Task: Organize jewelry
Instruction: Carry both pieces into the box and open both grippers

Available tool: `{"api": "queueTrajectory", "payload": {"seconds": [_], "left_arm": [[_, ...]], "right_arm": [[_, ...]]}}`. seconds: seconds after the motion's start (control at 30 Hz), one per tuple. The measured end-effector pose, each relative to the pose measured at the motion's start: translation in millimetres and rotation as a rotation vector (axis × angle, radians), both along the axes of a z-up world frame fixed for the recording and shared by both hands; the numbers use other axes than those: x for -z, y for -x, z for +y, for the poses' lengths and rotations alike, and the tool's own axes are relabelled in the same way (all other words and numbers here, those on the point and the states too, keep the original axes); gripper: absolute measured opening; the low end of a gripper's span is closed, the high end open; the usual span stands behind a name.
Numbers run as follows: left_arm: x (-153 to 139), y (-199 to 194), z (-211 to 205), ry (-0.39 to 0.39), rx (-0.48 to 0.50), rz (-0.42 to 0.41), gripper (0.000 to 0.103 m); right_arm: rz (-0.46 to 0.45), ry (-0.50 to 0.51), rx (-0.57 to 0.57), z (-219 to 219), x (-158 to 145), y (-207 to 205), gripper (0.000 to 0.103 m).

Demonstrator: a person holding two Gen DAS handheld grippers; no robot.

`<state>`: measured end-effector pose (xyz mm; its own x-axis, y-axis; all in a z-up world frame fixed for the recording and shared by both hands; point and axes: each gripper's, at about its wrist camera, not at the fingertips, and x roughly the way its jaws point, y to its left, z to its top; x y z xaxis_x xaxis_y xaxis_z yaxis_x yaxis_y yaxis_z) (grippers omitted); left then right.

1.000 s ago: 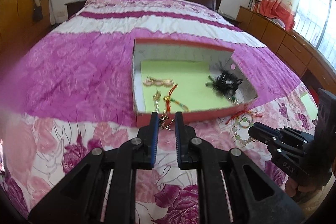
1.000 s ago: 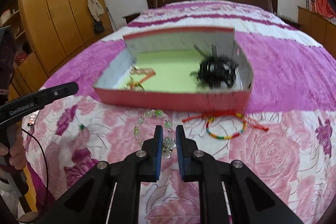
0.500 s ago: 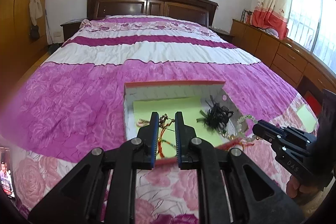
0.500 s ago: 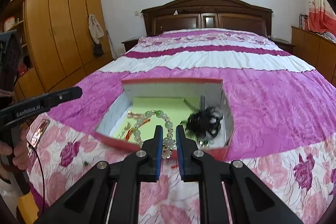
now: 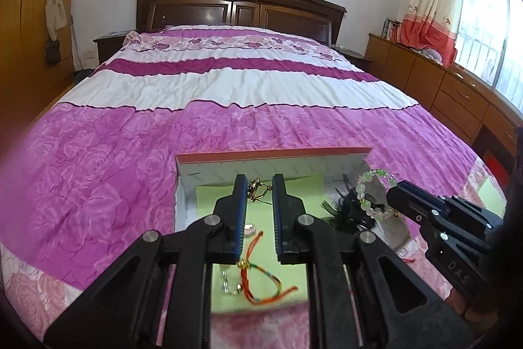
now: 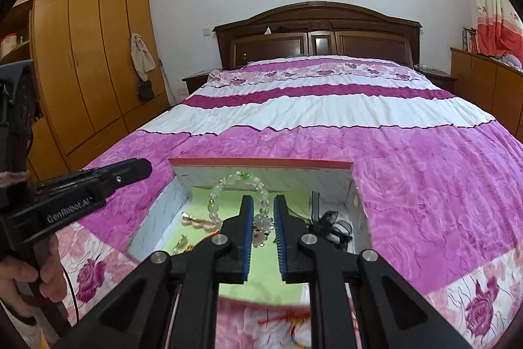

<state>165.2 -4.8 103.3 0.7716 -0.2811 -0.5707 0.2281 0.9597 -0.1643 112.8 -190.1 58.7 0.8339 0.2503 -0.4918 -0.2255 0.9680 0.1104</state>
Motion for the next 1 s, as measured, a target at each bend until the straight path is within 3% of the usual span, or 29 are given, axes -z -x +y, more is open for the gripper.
{"api": "queueTrajectory", "payload": {"seconds": [0.53, 0.87, 1.0], "left_arm": [[69, -48, -11, -0.089, -0.018, 0.178, 0.007], [81, -52, -16, -0.13, -0.023, 0.197, 0.008], [80, -51, -17, -0.134, -0.022, 0.2, 0.016]], "right_arm": [[0.185, 0.073, 0.037, 10, 57, -79, 0.014], [0.257, 0.084, 0.025, 8, 77, -91, 0.015], [0.27, 0.051, 0.026, 5, 75, -90, 0.019]]}}
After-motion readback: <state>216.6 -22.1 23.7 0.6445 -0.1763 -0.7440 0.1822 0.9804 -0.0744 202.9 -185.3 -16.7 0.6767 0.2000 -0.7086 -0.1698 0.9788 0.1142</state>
